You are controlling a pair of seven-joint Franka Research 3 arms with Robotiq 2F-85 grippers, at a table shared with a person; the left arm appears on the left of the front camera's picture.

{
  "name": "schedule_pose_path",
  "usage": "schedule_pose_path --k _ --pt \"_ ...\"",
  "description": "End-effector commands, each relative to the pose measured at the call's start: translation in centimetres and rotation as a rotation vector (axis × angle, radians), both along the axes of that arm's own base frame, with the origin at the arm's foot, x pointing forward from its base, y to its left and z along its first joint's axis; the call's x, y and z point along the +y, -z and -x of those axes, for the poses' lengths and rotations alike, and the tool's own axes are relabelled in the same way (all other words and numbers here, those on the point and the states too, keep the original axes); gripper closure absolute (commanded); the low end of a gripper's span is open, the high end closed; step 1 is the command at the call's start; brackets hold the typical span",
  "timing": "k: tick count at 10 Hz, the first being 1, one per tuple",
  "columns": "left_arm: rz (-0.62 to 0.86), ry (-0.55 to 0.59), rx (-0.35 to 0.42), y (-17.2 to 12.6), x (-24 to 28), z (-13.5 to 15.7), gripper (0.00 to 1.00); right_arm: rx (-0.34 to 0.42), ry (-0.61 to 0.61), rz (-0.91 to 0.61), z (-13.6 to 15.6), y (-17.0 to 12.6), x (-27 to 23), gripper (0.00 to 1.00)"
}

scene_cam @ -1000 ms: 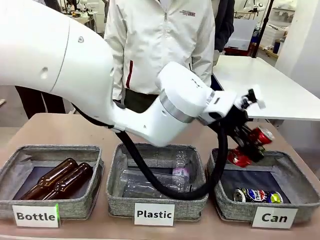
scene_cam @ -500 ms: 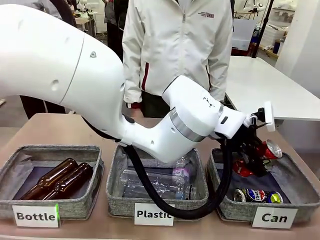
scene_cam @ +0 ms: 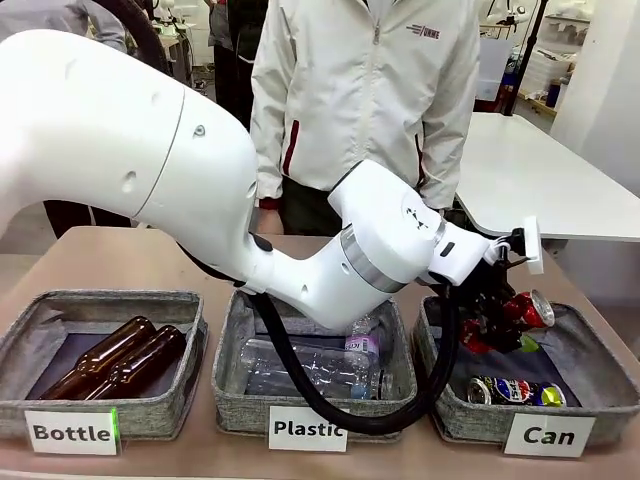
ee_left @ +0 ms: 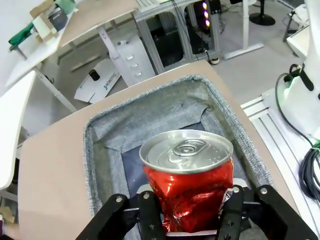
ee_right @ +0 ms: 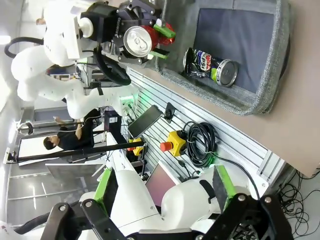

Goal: Sort the can waste into the basket.
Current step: Pick up the can waste from the table and place it in the right Fabric basket.

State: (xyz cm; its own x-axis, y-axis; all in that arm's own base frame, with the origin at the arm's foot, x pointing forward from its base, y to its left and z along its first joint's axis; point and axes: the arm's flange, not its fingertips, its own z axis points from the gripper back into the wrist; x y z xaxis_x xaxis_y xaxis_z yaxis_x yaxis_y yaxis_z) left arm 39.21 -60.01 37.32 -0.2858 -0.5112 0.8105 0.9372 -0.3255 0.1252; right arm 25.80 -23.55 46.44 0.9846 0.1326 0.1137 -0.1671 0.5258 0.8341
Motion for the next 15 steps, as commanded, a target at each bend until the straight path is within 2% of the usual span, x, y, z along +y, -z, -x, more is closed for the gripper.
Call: schedule_pose_path --k 1,6,7,8,9,10,11,12,13,14,15 --pt "-0.003 -0.012 0.009 -0.5 -0.3 0.2 0.0 0.004 -0.005 -0.005 -0.1 -0.3 -0.1 0.0" --pt "0.031 -0.012 0.049 -2.3 1.7 -0.3 0.0 0.004 -0.005 -0.005 -0.1 -0.3 -0.1 0.0" --pt "0.038 -0.03 0.065 -3.6 3.3 -0.9 0.0 0.004 -0.005 -0.005 -0.1 -0.3 -0.1 0.0" --pt "-0.008 -0.019 0.141 -5.5 6.2 -1.2 0.0 0.004 -0.005 -0.005 -0.1 -0.3 -0.1 0.0" --pt "-0.068 -0.039 0.171 -7.5 10.2 -1.8 0.0 0.004 -0.005 -0.005 -0.1 -0.3 -0.1 0.0" --pt "-0.083 -0.108 0.233 -9.2 15.2 -2.0 0.0 0.0 0.0 0.0 0.0 0.0 0.0 0.0" --pt "-0.09 -0.178 0.312 -10.4 19.5 -2.0 0.0 -0.015 -0.014 -0.025 -2.8 -0.6 2.0 0.0" --pt "-0.08 -0.226 0.455 -11.7 23.6 -2.0 0.0 -0.063 -0.071 -0.059 -5.6 -1.0 4.6 0.0" --pt "-0.095 -0.25 0.651 -13.0 28.0 -2.0 0.0 -0.11 -0.124 -0.1 -8.4 -1.1 7.6 0.0" --pt "-0.045 -0.403 0.741 -14.2 34.0 -2.9 0.0 -0.128 -0.153 -0.129 -11.2 -0.5 11.2 0.0" --pt "0.022 -0.536 0.81 -15.0 39.9 -3.5 0.0 -0.141 -0.183 -0.164 -12.8 0.1 14.7 0.0"
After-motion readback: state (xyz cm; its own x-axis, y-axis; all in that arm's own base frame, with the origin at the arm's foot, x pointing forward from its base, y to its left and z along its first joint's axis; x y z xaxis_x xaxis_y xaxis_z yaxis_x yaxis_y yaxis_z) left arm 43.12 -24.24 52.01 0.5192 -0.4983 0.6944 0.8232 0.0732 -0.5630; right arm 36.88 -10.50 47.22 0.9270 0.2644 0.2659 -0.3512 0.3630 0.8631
